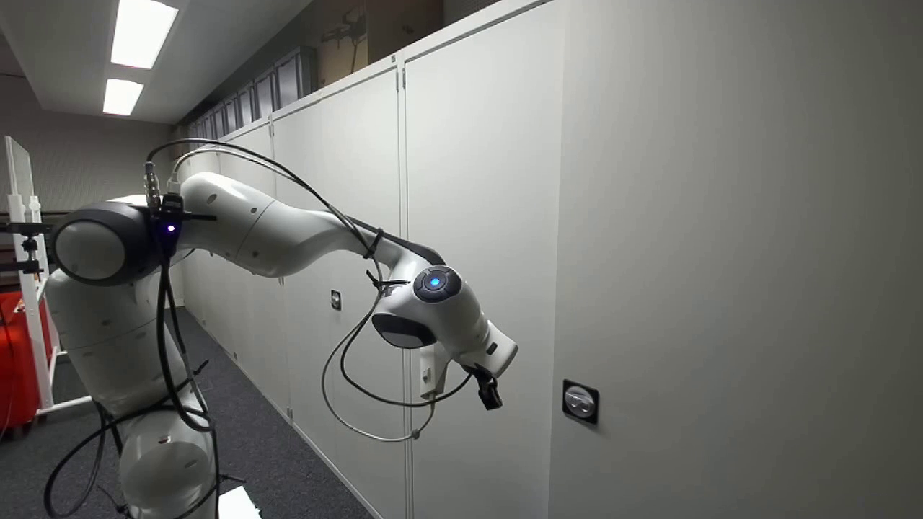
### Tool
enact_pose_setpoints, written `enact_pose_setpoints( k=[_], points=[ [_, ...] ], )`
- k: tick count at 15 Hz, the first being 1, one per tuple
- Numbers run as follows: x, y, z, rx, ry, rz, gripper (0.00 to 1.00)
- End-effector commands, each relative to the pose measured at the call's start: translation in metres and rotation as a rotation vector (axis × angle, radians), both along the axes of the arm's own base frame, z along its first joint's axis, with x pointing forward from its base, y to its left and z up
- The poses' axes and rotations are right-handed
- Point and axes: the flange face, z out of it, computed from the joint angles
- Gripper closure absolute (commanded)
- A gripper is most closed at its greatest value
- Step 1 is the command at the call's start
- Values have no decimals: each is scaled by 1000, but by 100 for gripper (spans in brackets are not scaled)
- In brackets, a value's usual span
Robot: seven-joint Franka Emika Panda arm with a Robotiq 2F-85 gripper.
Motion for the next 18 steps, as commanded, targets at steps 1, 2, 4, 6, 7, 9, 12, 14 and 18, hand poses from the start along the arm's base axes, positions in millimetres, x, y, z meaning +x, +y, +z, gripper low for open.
enact_pose_setpoints(
  k=[1, 2, 4, 6, 7, 9, 12, 14, 18],
  points=[
    [0, 0, 0, 0, 1, 0, 0],
    [0, 0, 0, 0, 1, 0, 0],
    [0, 0, 0, 0, 1, 0, 0],
    [0, 0, 0, 0, 1, 0, 0],
    [0, 0, 0, 0, 1, 0, 0],
    [0, 0, 0, 0, 1, 0, 0],
    [0, 0, 0, 0, 1, 0, 0],
    [1, -3, -1, -6, -1, -3, 0],
    [2, -15, -5, 21, -31, -64, 0]
  ],
)
